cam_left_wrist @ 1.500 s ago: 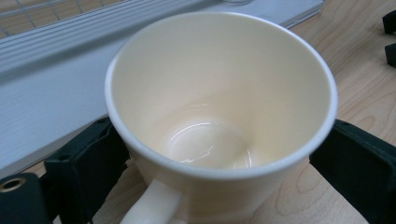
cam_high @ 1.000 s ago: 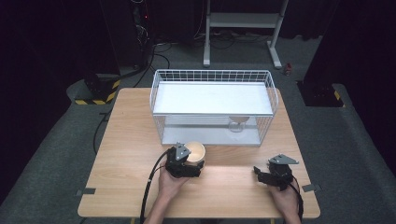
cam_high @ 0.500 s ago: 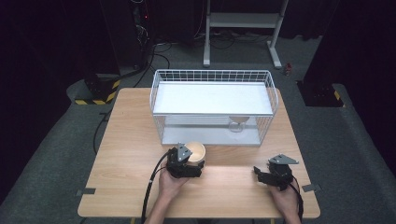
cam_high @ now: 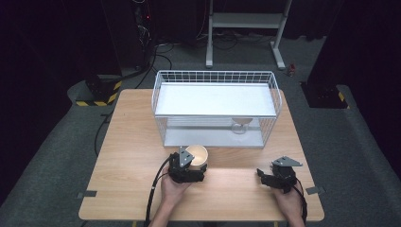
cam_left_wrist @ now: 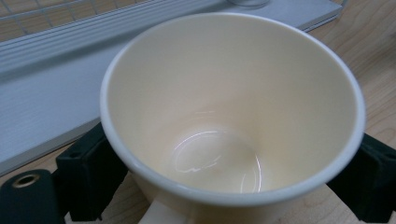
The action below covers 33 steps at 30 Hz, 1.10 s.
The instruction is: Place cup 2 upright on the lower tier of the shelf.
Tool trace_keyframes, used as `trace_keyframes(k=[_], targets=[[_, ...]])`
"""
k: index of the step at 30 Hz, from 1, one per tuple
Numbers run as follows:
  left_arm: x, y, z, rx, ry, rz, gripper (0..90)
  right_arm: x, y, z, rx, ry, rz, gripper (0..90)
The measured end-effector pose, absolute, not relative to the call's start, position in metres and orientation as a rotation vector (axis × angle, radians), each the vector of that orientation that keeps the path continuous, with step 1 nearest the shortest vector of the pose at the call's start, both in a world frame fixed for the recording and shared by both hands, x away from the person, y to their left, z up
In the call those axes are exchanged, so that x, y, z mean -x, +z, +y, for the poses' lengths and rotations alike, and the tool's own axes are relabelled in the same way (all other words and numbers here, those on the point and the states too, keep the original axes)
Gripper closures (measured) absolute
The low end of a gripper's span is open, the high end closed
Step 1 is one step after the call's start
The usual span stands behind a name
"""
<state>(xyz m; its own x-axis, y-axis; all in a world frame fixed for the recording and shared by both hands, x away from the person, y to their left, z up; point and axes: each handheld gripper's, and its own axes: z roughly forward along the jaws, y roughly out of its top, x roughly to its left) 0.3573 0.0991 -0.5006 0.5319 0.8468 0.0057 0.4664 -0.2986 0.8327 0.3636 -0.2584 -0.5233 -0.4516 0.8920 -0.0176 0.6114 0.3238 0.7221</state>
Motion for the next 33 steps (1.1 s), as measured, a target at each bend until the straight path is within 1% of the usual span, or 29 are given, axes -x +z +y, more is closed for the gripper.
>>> trace_keyframes(k=[19,28,33], targets=[[-0.3556,-0.5003,0.1023,-1.93,0.587,1.063,9.3,-0.3636,-0.5233,-0.2586,-1.328,0.916,2.182,26.5],[-0.3558,-0.4943,0.1067,-1.896,0.587,1.06,9.3,-0.3637,-0.5234,-0.2586,-1.327,0.916,2.182,26.5],[-0.3583,-0.4931,0.1084,-1.909,0.6,1.066,9.4,-0.3637,-0.5234,-0.2586,-1.328,0.916,2.182,26.5]])
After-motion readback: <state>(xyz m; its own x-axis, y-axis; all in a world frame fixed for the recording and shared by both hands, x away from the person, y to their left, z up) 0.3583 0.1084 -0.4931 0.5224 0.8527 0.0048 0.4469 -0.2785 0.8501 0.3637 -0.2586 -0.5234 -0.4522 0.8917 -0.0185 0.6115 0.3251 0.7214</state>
